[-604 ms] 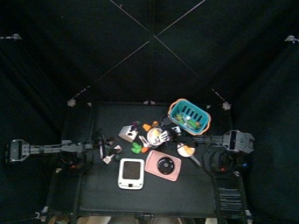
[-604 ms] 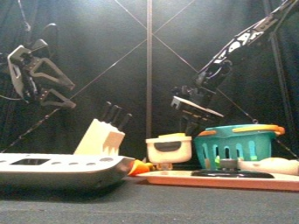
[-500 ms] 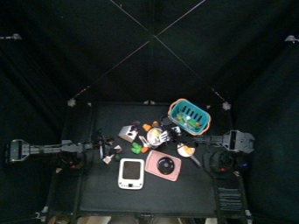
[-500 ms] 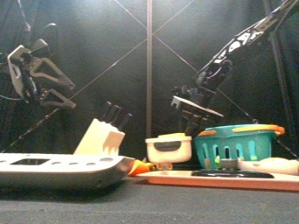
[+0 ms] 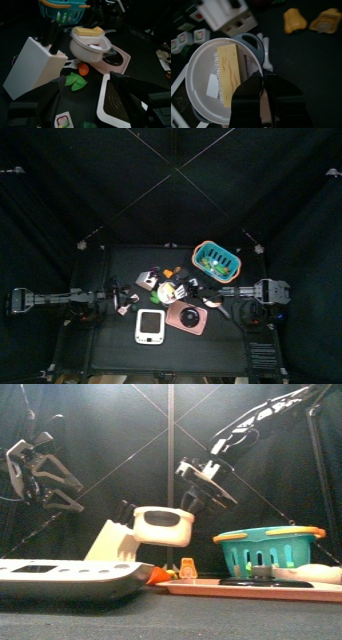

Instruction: Place pot on stove

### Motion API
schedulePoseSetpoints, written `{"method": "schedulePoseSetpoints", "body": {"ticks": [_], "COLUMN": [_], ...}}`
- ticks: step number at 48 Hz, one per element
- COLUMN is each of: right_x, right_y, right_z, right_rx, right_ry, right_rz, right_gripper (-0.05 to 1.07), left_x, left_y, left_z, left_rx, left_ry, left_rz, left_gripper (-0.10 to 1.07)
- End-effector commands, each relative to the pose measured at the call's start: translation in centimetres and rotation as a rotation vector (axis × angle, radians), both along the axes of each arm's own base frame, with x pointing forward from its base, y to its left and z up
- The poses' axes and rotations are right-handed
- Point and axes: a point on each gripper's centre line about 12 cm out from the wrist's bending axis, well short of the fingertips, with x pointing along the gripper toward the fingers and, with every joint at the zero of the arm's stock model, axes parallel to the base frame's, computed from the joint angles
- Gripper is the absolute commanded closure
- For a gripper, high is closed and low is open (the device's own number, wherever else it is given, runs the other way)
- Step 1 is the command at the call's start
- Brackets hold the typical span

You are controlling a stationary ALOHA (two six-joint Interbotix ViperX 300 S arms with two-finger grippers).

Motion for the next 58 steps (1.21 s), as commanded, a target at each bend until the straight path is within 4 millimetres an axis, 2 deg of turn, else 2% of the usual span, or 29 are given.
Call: {"method": "schedulePoseSetpoints", "body": {"ticks": [1, 9, 16, 25, 36, 58], "right_x": [1.4, 3.2, 4.7, 6.8, 8.5, 9.1], "right_y": [1.7, 4.9, 6.5, 7.3, 8.6, 9.7], "right_z": [1.9, 2.2, 1.8, 0.4, -0.2, -1.3], "right_rx": [0.005, 0.011, 0.012, 0.014, 0.014, 0.051], "right_ry": [-0.065, -0.083, -0.084, -0.068, -0.072, -0.055], "right_rz": [0.046, 0.122, 0.157, 0.173, 0.197, 0.194], "right_gripper": [0.67, 0.67, 0.67, 0.67, 0.67, 0.65], "left_x": [0.2, -0.4, -1.0, -1.4, -1.5, -1.5], "left_y": [0.2, 0.6, 1.6, 2.2, 2.2, 2.2], "left_z": [0.4, 0.0, -0.6, -1.2, -1.2, -1.2], "left_rx": [0.012, 0.019, 0.006, -0.034, -0.038, -0.039], "left_ry": [-0.013, -0.002, 0.021, 0.060, 0.067, 0.067], "left_rz": [0.003, 0.032, 0.093, 0.147, 0.150, 0.151], "left_gripper": [-0.06, -0.06, -0.06, -0.06, -0.06, -0.06]}}
